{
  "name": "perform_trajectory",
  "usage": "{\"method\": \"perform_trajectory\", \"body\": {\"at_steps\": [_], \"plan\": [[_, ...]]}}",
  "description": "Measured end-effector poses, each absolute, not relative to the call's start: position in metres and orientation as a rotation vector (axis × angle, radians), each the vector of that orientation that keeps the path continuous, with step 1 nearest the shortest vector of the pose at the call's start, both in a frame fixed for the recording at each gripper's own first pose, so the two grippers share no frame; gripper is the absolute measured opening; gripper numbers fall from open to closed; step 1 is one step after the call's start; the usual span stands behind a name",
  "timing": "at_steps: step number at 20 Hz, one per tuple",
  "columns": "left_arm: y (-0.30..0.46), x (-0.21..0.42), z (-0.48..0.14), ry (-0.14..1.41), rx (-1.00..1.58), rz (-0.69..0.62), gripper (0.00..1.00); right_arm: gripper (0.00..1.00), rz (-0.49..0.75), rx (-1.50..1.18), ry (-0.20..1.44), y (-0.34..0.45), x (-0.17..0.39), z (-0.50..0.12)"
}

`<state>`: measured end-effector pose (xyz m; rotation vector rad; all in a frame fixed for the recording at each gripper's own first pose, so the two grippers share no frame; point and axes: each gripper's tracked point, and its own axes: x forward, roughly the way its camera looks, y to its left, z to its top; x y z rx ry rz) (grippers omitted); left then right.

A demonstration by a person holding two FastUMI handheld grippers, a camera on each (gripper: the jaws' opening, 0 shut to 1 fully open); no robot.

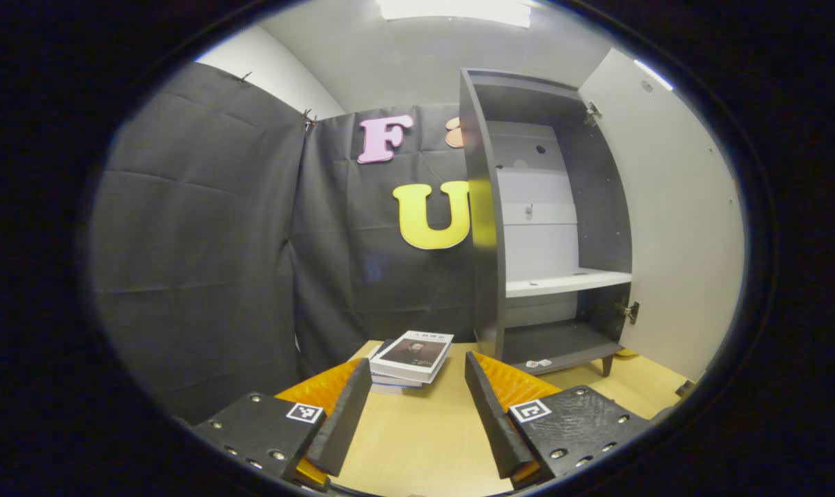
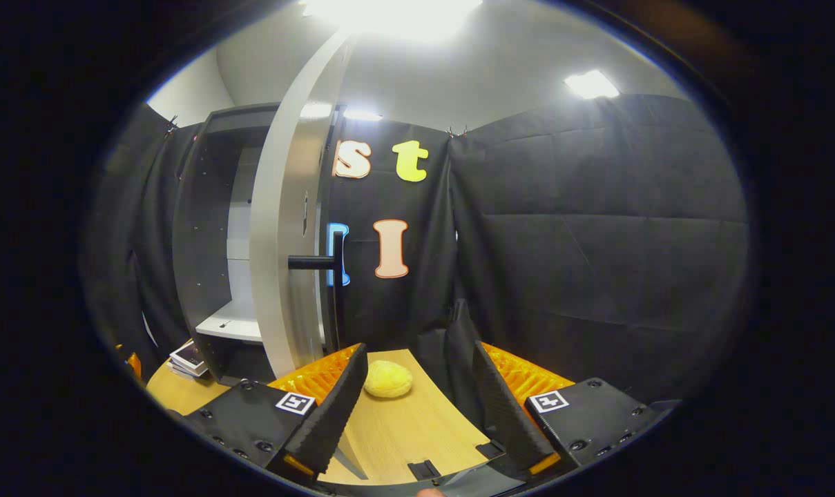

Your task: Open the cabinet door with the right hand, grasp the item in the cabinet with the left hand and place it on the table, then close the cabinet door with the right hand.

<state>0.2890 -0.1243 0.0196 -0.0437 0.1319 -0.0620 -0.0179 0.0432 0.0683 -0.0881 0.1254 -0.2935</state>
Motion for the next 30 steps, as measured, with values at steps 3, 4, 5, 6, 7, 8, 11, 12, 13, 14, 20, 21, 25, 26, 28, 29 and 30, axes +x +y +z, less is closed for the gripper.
{"method": "perform_trajectory", "body": {"at_steps": [3,4,5,6,7,8,11,12,13,14,20,21,25,26,28,29,30], "plan": [[-0.119,0.289,0.016,0.136,-0.04,-0.064,0.82,0.97,-0.301,-0.061,0.128,0.052,-0.017,0.067],[-0.118,0.289,0.015,0.139,-0.037,-0.065,0.82,0.92,-0.302,-0.055,0.129,0.055,-0.019,0.067],[-0.117,0.289,0.015,0.141,-0.035,-0.068,0.82,0.97,-0.302,-0.055,0.128,0.057,-0.019,0.067],[-0.117,0.289,0.015,0.141,-0.036,-0.073,0.82,0.97,-0.303,-0.058,0.127,0.06,-0.021,0.067],[-0.118,0.289,0.014,0.139,-0.039,-0.08,0.82,0.97,-0.303,-0.064,0.127,0.063,-0.021,0.067],[-0.12,0.29,0.015,0.136,-0.041,-0.086,0.82,0.96,-0.302,-0.068,0.127,0.066,-0.022,0.068],[-0.123,0.292,0.015,0.128,-0.045,-0.106,0.82,0.96,-0.289,-0.067,0.129,0.077,-0.025,0.067],[-0.124,0.293,0.015,0.125,-0.047,-0.113,0.83,0.92,-0.282,-0.065,0.13,0.08,-0.025,0.067],[-0.125,0.293,0.015,0.124,-0.045,-0.119,0.82,0.92,-0.276,-0.065,0.131,0.082,-0.027,0.067],[-0.125,0.294,0.015,0.123,-0.042,-0.122,0.83,0.92,-0.27,-0.065,0.132,0.084,-0.026,0.065],[-0.125,0.294,0.013,0.124,-0.046,-0.133,0.82,0.92,-0.218,-0.068,0.138,0.114,-0.031,0.066],[-0.125,0.293,0.013,0.124,-0.049,-0.132,0.82,0.92,-0.203,-0.066,0.138,0.12,-0.03,0.066],[-0.121,0.294,0.015,0.119,-0.051,-0.126,0.83,0.97,-0.143,-0.052,0.139,0.139,-0.026,0.066],[-0.12,0.294,0.015,0.118,-0.05,-0.124,0.83,0.92,-0.131,-0.048,0.138,0.143,-0.026,0.065],[-0.119,0.294,0.014,0.12,-0.049,-0.12,0.82,0.92,-0.11,-0.039,0.137,0.149,-0.024,0.064],[-0.118,0.293,0.015,0.121,-0.048,-0.118,0.82,0.92,-0.102,-0.035,0.137,0.152,-0.024,0.063],[-0.117,0.293,0.015,0.121,-0.047,-0.116,0.82,0.92,-0.094,-0.033,0.137,0.155,-0.024,0.063]]}}
